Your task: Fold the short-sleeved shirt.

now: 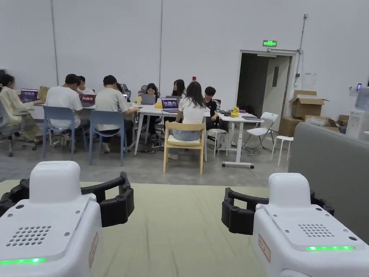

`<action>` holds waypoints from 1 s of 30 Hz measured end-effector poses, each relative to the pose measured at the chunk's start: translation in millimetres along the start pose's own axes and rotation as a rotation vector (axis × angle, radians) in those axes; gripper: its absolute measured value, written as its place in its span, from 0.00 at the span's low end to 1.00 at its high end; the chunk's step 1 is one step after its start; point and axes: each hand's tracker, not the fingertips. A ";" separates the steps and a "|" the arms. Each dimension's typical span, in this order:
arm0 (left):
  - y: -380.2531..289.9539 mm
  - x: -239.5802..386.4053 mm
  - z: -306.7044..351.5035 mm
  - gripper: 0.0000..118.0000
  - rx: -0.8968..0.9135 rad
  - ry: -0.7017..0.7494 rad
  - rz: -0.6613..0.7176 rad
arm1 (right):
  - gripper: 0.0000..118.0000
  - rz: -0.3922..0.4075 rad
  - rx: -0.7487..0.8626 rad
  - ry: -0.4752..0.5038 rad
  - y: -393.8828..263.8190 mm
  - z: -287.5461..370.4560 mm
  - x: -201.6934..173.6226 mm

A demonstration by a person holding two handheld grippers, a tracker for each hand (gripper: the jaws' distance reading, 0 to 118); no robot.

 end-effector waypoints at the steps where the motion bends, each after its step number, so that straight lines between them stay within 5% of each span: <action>1: 0.0 -0.4 0.1 1.00 0.000 -0.002 0.001 | 1.00 0.000 0.001 -0.002 0.2 -0.4 2.3; 30: -9.6 2.7 -3.1 1.00 -0.031 -0.007 -0.033 | 1.00 0.009 -0.081 -0.054 -2.2 -9.0 -2.8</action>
